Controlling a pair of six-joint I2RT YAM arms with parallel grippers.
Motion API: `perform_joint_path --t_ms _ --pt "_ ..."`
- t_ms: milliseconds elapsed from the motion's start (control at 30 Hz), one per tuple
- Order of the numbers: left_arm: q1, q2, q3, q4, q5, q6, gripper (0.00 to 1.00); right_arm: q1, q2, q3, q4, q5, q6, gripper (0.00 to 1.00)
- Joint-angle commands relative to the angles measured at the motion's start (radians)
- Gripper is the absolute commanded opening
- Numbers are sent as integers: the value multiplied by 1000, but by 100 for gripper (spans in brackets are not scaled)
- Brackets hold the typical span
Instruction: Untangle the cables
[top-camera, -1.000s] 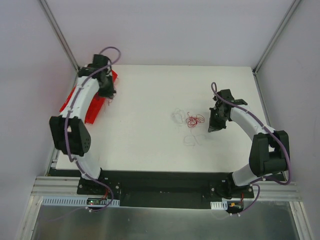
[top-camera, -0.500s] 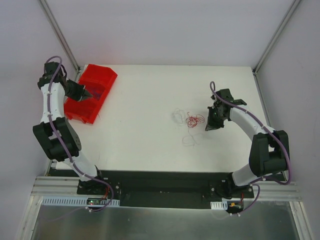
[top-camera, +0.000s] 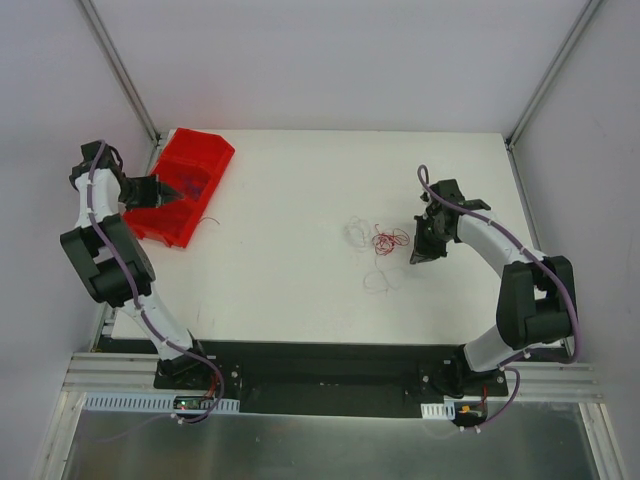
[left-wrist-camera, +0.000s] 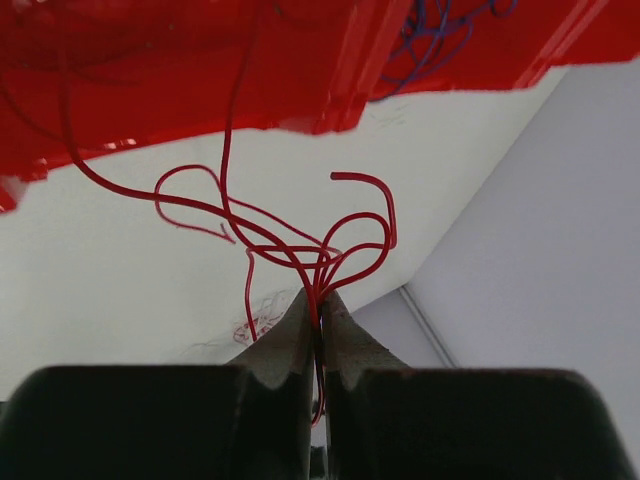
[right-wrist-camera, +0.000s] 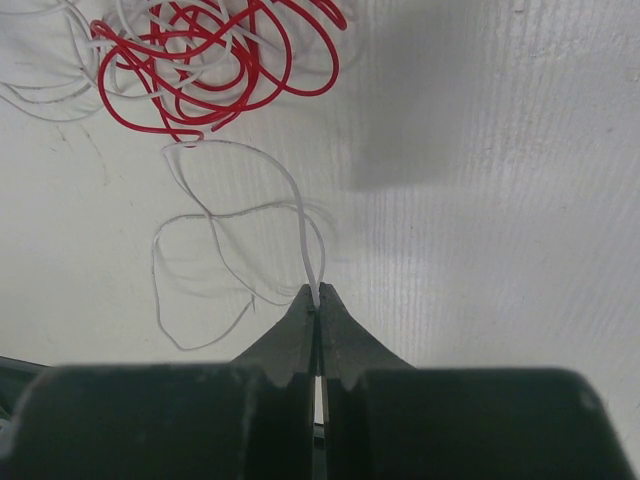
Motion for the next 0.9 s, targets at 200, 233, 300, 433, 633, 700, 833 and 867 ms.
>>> perform_joint_path --t_ms 200,233,300,433,633,700,833,867 --pt "101 92 146 14 -98 35 0 3 2 43 -33 20 11 0" --pt "103 90 153 30 -126 54 0 4 4 47 -39 22 11 0" --pt "104 87 151 73 -172 95 0 4 1 55 -51 25 6 0" --pt "112 119 134 123 -172 147 0 6 -8 58 -70 34 6 1" --pt "112 97 61 184 -215 232 0 4 -24 63 -93 51 3 1" --pt "110 90 33 195 -215 258 0 6 -28 63 -93 51 6 0" --pt "110 45 -51 208 -246 314 0 7 -24 72 -97 51 5 1" --pt "110 34 -68 216 -255 340 0 9 -24 75 -96 49 5 0"
